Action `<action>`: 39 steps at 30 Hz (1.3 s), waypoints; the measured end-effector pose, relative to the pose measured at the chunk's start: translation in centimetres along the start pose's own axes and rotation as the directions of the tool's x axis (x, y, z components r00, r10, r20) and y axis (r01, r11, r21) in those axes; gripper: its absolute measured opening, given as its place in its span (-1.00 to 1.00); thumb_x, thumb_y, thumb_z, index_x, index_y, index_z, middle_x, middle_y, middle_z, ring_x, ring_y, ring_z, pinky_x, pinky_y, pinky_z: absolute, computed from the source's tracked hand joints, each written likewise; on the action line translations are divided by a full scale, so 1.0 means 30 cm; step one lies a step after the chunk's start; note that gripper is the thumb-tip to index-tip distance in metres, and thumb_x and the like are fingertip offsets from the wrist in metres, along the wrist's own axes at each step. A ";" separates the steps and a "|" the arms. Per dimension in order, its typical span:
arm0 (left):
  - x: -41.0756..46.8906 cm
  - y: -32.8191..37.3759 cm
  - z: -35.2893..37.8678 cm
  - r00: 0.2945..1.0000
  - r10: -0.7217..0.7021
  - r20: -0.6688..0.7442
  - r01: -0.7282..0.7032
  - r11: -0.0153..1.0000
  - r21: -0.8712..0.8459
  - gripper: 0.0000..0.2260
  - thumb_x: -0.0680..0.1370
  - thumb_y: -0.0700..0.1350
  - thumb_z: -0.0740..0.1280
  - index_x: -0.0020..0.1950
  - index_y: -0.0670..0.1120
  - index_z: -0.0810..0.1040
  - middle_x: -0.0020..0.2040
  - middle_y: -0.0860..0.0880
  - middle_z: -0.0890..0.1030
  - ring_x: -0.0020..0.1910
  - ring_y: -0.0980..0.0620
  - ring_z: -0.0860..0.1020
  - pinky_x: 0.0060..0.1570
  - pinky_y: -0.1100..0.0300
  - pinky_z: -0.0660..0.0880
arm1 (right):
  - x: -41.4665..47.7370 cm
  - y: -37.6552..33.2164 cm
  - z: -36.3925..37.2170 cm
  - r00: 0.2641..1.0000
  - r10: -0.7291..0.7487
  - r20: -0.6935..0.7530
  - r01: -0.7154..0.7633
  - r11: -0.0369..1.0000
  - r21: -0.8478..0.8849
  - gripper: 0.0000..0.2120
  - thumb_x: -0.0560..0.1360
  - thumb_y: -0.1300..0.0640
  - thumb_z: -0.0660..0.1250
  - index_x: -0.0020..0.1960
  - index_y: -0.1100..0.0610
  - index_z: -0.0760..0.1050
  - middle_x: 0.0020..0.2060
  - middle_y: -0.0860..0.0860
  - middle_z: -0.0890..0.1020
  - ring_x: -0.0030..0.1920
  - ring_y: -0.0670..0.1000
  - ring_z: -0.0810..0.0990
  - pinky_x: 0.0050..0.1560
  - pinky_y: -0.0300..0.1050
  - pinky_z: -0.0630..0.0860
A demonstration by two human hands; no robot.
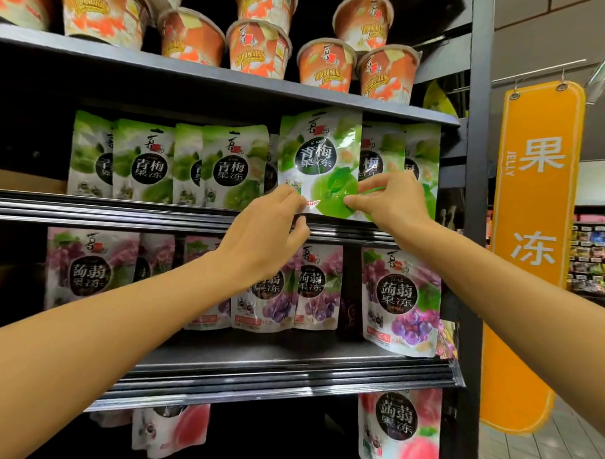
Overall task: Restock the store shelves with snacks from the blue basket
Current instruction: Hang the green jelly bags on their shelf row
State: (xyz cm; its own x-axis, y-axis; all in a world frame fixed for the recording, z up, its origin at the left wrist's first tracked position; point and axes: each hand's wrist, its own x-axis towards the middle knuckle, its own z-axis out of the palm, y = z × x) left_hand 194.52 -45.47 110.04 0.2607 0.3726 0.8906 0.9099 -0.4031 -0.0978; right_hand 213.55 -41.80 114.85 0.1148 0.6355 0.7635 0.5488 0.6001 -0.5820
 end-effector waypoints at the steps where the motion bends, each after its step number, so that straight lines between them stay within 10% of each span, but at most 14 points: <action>1: 0.004 -0.001 0.004 1.000 -0.022 0.015 0.022 0.999 0.044 -0.73 0.64 -0.06 0.18 0.26 -0.12 0.53 0.21 -0.03 0.55 0.14 -0.04 0.52 0.28 0.09 0.37 | 0.002 -0.002 0.010 1.000 -0.004 -0.004 0.004 0.999 -0.036 -0.80 0.36 0.02 0.59 -0.22 -0.05 0.56 0.00 0.05 0.68 0.01 0.04 0.66 0.11 0.08 0.58; 5: 0.008 0.004 0.019 0.996 -0.066 0.057 0.055 0.984 0.169 -0.66 0.64 0.00 0.13 0.33 -0.06 0.52 0.28 0.01 0.57 0.27 0.00 0.48 0.51 -0.02 0.08 | 0.009 -0.004 0.043 0.999 0.001 -0.035 -0.007 0.985 -0.172 -0.78 0.39 -0.06 0.54 -0.02 -0.02 0.63 -0.09 -0.05 0.67 0.03 0.04 0.64 -0.01 -0.04 0.53; 21: -0.021 0.031 0.010 1.000 0.004 0.024 -0.009 0.971 0.237 -0.61 0.64 0.09 0.06 0.37 0.03 0.49 0.32 0.07 0.55 0.31 0.04 0.43 0.40 0.06 0.21 | -0.021 0.034 0.013 1.000 0.009 -0.025 -0.009 1.000 -0.027 -0.82 0.46 0.04 0.51 0.02 0.02 0.60 -0.26 -0.07 0.68 -0.41 -0.03 0.66 -0.06 0.08 0.66; 28: -0.076 0.048 -0.027 0.996 -0.001 -0.087 0.006 0.998 0.056 -0.71 0.62 -0.02 0.18 0.29 -0.01 0.54 0.25 0.05 0.58 0.30 0.04 0.45 0.36 0.11 0.22 | -0.062 0.038 0.017 0.988 -0.053 -0.146 0.051 0.999 -0.014 -0.84 0.49 0.01 0.42 0.05 -0.01 0.58 -0.18 -0.15 0.59 -0.05 -0.03 0.63 -0.04 -0.03 0.56; 35: -0.242 0.067 -0.068 0.979 -0.113 -0.171 0.076 0.975 -0.208 -0.85 0.58 -0.14 0.24 0.06 -0.06 0.58 -0.04 0.07 0.59 -0.01 0.03 0.46 0.09 0.05 0.40 | -0.241 0.020 0.126 0.986 -0.129 -0.110 0.147 0.973 0.178 -0.95 0.50 0.01 0.36 -0.07 -0.05 0.57 -0.19 -0.17 0.61 -0.16 -0.19 0.57 -0.07 -0.16 0.52; 39: -0.416 0.050 -0.106 0.974 -0.208 -0.091 0.162 0.918 -0.363 -0.86 0.59 -0.18 0.22 0.02 -0.04 0.57 -0.14 0.27 0.47 -0.14 0.23 0.38 0.01 0.37 0.31 | -0.431 0.000 0.185 0.985 -0.136 -0.101 0.162 0.931 0.326 -0.90 0.49 0.11 0.38 -0.17 -0.06 0.54 -0.33 -0.17 0.58 -0.31 -0.26 0.51 -0.23 -0.37 0.42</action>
State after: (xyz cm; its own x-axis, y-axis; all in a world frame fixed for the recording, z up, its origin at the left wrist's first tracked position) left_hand 191.60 -53.39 100.19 0.0351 0.3702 0.9283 0.7604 -0.6126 0.2156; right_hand 207.47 -47.32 103.41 0.1221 0.4954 0.8601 0.2594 0.8205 -0.5094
